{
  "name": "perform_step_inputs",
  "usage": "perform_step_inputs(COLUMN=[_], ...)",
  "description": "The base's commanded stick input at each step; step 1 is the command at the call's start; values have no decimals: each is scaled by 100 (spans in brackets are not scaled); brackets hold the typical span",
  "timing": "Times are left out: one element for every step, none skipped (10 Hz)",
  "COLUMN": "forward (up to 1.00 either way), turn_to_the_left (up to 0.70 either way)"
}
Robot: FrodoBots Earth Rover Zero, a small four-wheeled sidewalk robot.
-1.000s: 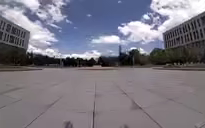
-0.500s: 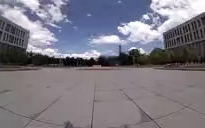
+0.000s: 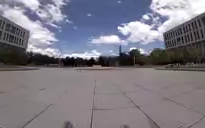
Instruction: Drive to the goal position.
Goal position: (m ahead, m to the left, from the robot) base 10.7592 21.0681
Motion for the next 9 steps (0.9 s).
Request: perform_step_inputs(forward=[70,70,70,70,70,70,70,70,70], turn_to_the_left=[0,0,0,0,0,0,0,0,0])
